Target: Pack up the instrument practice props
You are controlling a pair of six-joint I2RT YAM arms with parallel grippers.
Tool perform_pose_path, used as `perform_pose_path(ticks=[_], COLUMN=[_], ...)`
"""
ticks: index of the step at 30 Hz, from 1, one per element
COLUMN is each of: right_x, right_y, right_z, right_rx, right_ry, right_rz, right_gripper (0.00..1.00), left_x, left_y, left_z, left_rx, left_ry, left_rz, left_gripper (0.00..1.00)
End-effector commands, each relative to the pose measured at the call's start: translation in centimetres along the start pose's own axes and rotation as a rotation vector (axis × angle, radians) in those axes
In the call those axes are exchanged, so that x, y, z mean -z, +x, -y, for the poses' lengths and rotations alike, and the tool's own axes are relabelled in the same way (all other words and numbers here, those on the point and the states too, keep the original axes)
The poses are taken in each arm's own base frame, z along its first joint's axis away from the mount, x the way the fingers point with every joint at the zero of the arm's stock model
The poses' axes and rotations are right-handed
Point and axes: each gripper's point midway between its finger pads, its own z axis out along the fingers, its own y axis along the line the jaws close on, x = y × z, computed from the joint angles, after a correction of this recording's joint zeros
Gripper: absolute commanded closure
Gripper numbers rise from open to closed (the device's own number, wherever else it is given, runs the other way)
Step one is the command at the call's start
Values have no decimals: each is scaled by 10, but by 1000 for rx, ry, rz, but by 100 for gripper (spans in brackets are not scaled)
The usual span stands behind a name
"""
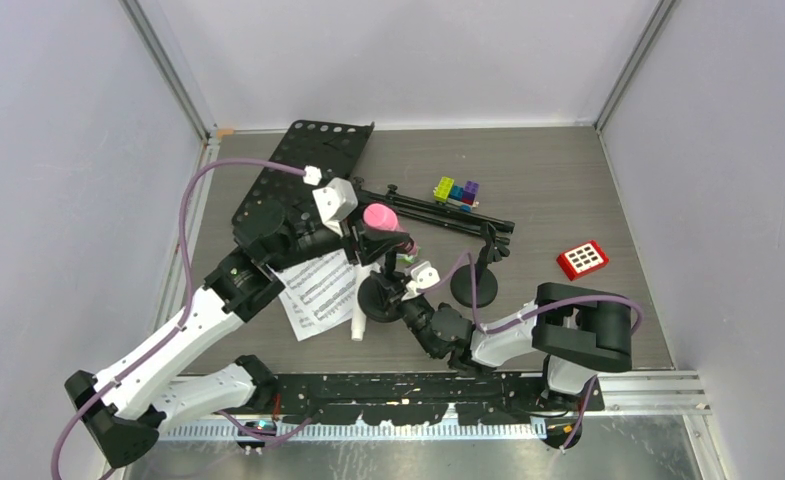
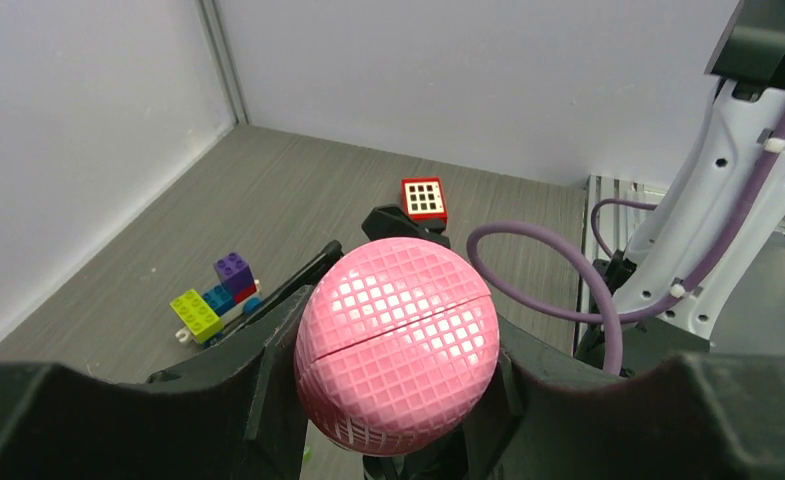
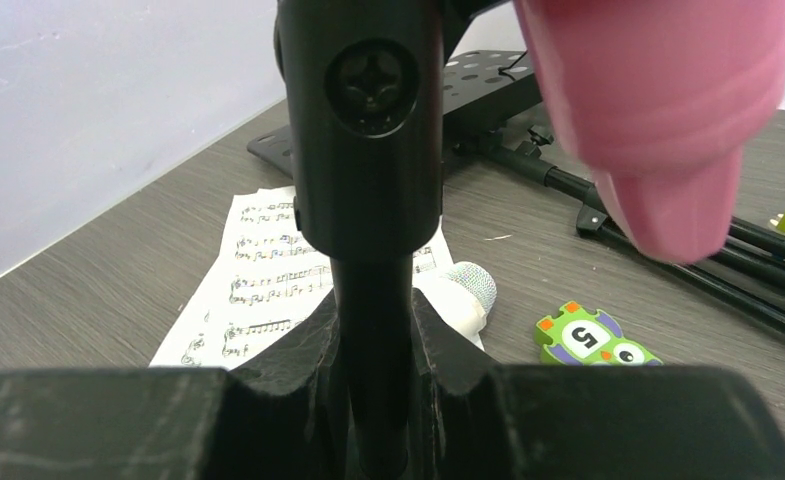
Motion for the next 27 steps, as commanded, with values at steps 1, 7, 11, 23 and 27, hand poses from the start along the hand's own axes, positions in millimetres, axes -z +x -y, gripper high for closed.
perform_pose_path(ticks=[1, 7, 11, 23, 27], right_x=[31, 35, 36, 36, 36], right_y=[84, 85, 86, 75, 74], right_z=[47, 53, 55, 62, 68], right_rx=[196, 195, 197, 180, 166], right_ry=[127, 143, 146, 190, 238], right_rz=[-255, -254, -255, -224, -208], right_gripper=[99, 100, 99, 100, 100], left_x=[74, 91, 111, 136, 136], left_y=[-238, -246, -250, -231, -197], left_z=[46, 52, 53, 42, 15], left_rx=[-361, -393, -444, -419, -301], left_ry=[28, 12, -44, -167, -294], left_rz=[708, 694, 688, 576, 460], left_gripper=[100, 100, 100, 100, 100])
